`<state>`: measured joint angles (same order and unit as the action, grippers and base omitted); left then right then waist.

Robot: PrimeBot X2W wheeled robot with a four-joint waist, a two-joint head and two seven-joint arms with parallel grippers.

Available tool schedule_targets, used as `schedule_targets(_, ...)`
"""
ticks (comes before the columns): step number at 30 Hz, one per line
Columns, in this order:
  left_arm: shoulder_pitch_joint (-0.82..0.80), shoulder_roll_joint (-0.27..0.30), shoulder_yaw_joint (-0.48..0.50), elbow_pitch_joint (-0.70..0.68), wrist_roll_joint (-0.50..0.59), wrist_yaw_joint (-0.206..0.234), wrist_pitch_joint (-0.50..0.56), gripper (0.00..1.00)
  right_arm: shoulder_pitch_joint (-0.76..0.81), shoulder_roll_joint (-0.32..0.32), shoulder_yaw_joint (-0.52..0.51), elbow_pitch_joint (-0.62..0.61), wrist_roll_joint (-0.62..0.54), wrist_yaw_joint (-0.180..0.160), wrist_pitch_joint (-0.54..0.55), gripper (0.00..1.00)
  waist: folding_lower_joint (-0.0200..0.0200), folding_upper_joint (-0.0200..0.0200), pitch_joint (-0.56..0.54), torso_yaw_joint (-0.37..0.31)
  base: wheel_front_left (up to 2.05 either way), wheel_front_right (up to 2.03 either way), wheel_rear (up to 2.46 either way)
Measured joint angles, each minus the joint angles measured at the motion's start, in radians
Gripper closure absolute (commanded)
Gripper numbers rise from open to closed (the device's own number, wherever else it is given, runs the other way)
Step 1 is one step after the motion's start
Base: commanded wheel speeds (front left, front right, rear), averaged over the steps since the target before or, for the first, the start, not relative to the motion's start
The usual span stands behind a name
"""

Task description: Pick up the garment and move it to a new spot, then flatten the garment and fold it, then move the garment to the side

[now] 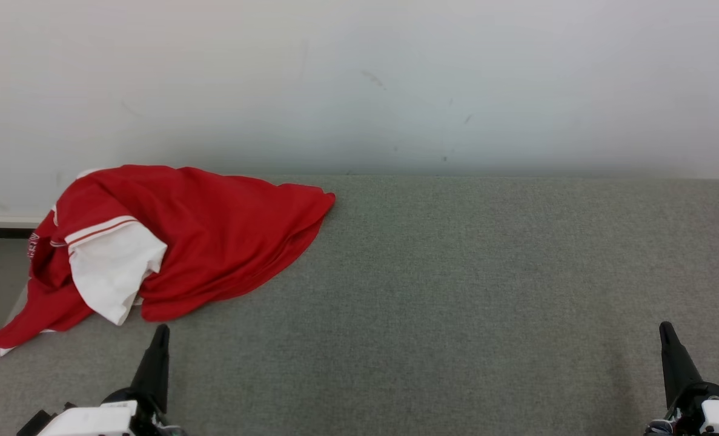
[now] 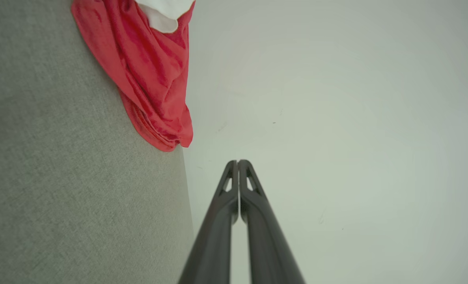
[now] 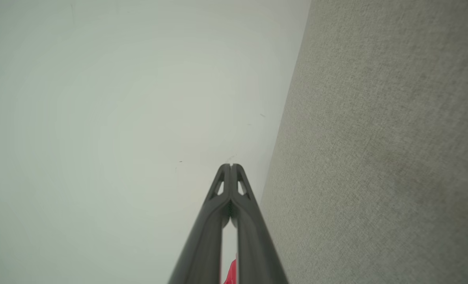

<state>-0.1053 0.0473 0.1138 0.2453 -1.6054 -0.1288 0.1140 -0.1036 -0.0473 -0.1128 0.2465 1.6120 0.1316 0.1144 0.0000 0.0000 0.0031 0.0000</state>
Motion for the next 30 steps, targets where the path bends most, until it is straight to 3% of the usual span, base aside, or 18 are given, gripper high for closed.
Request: schedule_targets(30, 0.0, 0.0, 0.0, 0.0, 0.0, 0.0, 0.0, 1.0, 0.0, 0.0, 0.0, 0.0, 0.0, 0.0, 0.0, 1.0, 0.0, 0.0, 0.0, 0.0, 0.0, 0.0, 0.0)
